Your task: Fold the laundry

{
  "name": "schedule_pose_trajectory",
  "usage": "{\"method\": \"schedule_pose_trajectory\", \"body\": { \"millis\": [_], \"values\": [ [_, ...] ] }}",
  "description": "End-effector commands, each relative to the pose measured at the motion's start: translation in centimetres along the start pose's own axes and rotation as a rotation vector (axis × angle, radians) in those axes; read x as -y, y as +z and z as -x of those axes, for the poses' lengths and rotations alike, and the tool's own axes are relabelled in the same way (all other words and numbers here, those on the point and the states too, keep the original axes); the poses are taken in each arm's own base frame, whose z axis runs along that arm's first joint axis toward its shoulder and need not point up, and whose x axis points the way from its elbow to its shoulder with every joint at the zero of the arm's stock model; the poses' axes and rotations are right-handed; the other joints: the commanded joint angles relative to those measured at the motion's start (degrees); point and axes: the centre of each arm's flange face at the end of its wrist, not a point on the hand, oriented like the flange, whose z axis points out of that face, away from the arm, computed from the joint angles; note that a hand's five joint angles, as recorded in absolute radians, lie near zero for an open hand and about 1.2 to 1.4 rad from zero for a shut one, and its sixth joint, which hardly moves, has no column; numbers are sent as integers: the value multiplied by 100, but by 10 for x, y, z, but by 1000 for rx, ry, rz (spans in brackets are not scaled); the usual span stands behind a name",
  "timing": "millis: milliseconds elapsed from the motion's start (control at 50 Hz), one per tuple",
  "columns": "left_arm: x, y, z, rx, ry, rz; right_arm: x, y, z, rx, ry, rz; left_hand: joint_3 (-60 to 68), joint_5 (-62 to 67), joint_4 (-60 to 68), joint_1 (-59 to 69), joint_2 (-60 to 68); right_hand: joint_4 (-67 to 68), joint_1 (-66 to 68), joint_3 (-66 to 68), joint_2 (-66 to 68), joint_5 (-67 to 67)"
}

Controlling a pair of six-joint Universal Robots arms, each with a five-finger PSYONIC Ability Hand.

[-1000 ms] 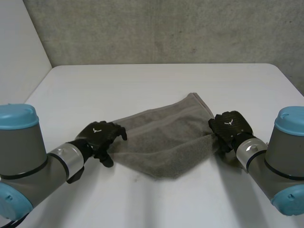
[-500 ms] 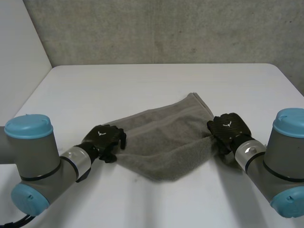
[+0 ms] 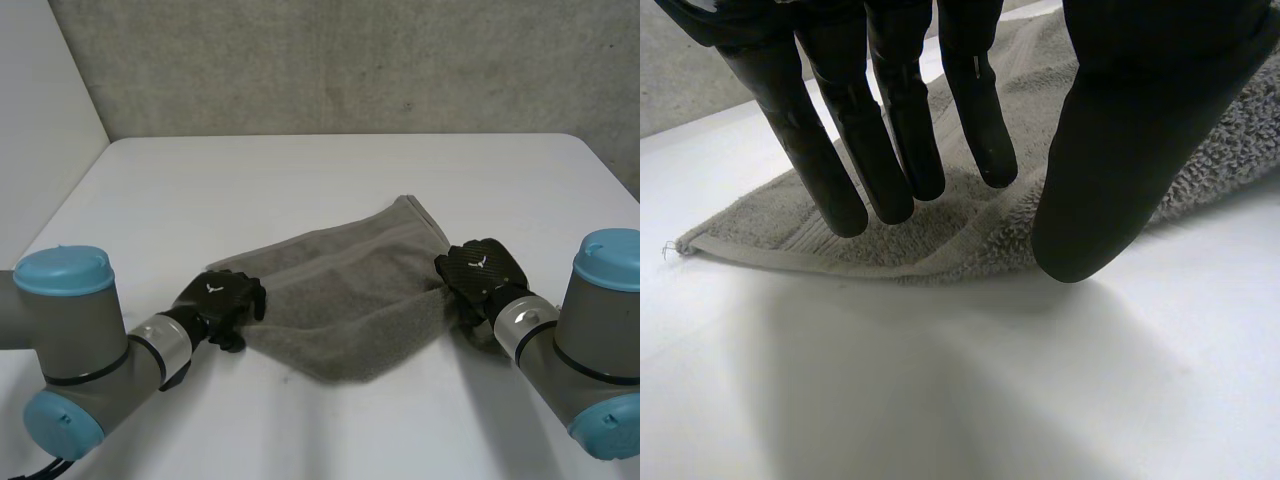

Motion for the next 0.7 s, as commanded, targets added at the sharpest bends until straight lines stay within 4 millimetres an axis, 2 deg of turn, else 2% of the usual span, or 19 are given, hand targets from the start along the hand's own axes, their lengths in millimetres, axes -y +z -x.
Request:
{"method": "schedule_pose_trajectory", "body": {
  "millis": [20,160,200,240,300,340,360,400,420,440,460,500,520,560,580,600,620,640,700],
  "values": [
    [-3,5,0,-2,0,4,2,0,-1,-5,2,-4,1147,1145,1154,1140,1143,1163,2623,1218,1288,1331],
    [-2,9,-2,-12,7,-5,8,-1,-7,-23,22,-24,3598,3596,3605,3591,3594,1163,2623,1218,1288,1331],
    [-1,8,-3,-14,9,-8,12,-2,-9,-31,37,-37,3685,3683,3692,3678,3680,1163,2623,1218,1288,1331],
    [1,8,-4,-17,14,-13,30,-9,-18,-55,57,-86,3685,3683,3692,3678,3680,1163,2623,1218,1288,1331],
    [5,7,-10,-27,23,-26,41,-12,-24,-72,61,-120,3685,3683,3692,3678,3680,1163,2623,1218,1288,1331],
    [17,4,-14,-32,36,-57,55,-18,-29,-85,67,-158,3685,3683,3692,3678,3680,1163,2623,1218,1288,1331],
    [17,4,-14,-32,36,-57,55,-18,-29,-85,67,-158,3685,3683,3692,3678,3680,1163,2623,1218,1288,1331],
    [46,-8,-12,-4,58,-140,69,-25,-35,-88,46,-161,3685,3683,3692,3678,3680,1163,2623,1218,1288,1331],
    [46,-8,-12,-3,58,-141,69,-25,-35,-88,46,-161,3685,3683,3692,3678,3680,1163,2623,1218,1288,1331],
    [64,-16,-11,25,78,-194,82,-31,-40,-86,25,-156,3685,3683,3692,3678,3680,1163,2623,1218,1288,1331],
    [64,-16,-11,25,78,-194,82,-31,-40,-86,25,-156,3685,3683,3692,3678,3680,1163,2623,1218,1288,1331],
    [106,-39,-4,104,109,-324,115,-56,-53,-73,-46,-144,3685,3683,3692,3678,3680,1163,2623,1218,1288,1331],
    [106,-39,-4,104,109,-324,115,-56,-53,-73,-47,-144,3685,3683,3692,3678,3680,1163,2623,1218,1288,1331],
    [156,-74,-1,175,139,-488,140,-79,-64,-63,-145,-104,3685,3683,3692,3678,3680,1163,2623,1218,1288,1331],
    [157,-74,-1,175,140,-489,140,-79,-64,-63,-146,-104,3685,3683,3692,3678,3680,1163,2623,1218,1288,1331],
    [175,-91,-2,196,152,-551,150,-87,-68,-55,-208,-88,3685,3683,3692,3678,3680,1163,2623,1218,1288,1331],
    [176,-92,-2,197,152,-551,159,-96,-71,-54,-273,-78,3685,3683,3692,3678,3680,1163,2623,1218,1288,1331],
    [187,-106,-3,203,161,-580,159,-96,-71,-54,-273,-78,3685,3683,3692,3678,3680,1163,2623,1218,1288,1331],
    [191,-121,-5,202,177,-514,168,-105,-74,-57,-397,-60,3685,3683,3692,3678,3680,1163,2623,1218,1288,1331]
  ]
}}
